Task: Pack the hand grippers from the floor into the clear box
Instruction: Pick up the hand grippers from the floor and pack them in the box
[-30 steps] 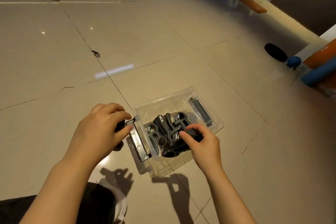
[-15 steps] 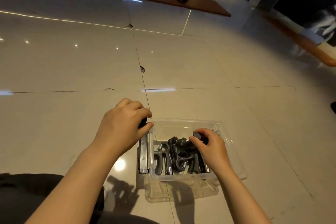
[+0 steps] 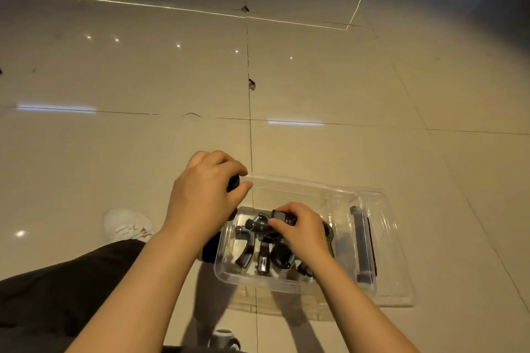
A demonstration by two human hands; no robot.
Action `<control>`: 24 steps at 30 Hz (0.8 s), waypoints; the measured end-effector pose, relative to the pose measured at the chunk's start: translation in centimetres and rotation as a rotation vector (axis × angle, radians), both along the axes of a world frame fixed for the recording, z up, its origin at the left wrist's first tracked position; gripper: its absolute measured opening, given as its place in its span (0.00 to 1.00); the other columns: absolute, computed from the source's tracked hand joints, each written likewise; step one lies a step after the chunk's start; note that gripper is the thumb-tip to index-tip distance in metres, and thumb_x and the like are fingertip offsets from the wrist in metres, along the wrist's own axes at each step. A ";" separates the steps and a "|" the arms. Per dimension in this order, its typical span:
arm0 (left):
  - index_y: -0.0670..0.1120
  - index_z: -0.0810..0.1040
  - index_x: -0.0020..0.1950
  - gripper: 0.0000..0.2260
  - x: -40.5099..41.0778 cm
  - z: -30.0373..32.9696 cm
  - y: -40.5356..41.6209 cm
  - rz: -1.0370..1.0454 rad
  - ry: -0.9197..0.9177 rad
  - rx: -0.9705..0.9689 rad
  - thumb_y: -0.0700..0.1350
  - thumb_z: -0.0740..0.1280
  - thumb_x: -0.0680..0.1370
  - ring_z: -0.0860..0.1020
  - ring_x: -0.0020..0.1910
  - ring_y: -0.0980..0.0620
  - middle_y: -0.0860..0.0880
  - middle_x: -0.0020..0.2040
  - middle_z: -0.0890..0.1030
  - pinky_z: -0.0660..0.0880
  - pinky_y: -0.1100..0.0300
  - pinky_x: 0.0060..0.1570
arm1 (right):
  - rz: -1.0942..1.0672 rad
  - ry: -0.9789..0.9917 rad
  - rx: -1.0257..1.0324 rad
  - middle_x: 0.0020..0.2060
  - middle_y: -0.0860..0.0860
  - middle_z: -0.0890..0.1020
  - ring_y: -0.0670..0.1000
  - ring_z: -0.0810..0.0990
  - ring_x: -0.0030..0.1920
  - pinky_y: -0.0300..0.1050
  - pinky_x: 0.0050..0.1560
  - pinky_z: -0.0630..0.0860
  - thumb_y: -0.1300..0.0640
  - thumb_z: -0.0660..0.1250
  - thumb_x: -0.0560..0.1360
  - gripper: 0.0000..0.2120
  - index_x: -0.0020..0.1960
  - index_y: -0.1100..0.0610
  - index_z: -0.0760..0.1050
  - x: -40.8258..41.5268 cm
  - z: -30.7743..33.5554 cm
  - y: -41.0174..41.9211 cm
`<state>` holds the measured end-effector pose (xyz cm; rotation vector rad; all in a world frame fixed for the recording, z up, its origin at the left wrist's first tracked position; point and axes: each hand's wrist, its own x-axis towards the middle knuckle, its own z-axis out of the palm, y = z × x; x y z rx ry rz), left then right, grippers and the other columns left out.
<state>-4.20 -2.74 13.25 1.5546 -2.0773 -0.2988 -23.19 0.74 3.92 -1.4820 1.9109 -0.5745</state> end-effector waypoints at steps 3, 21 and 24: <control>0.49 0.83 0.46 0.07 -1.5 -0.8 -0.6 0.065 0.007 0.020 0.49 0.72 0.71 0.73 0.50 0.50 0.53 0.44 0.79 0.66 0.59 0.39 | 0.105 0.085 -0.042 0.48 0.46 0.78 0.47 0.75 0.50 0.40 0.49 0.72 0.50 0.71 0.72 0.11 0.53 0.53 0.78 0.7 -2.5 -1.6; 0.49 0.82 0.48 0.08 -2.5 -3.8 -1.0 0.096 -0.058 0.166 0.50 0.72 0.72 0.73 0.51 0.50 0.53 0.45 0.79 0.67 0.59 0.41 | 0.612 0.363 0.224 0.56 0.53 0.74 0.56 0.73 0.58 0.49 0.49 0.72 0.54 0.60 0.78 0.12 0.59 0.57 0.73 2.1 -10.1 0.1; 0.49 0.83 0.47 0.08 -2.0 -3.7 -1.0 0.119 -0.046 0.163 0.50 0.72 0.72 0.73 0.51 0.50 0.53 0.45 0.79 0.66 0.60 0.42 | 0.567 0.359 0.223 0.65 0.53 0.68 0.57 0.68 0.62 0.49 0.53 0.73 0.54 0.61 0.78 0.17 0.66 0.54 0.69 1.3 -10.9 -0.7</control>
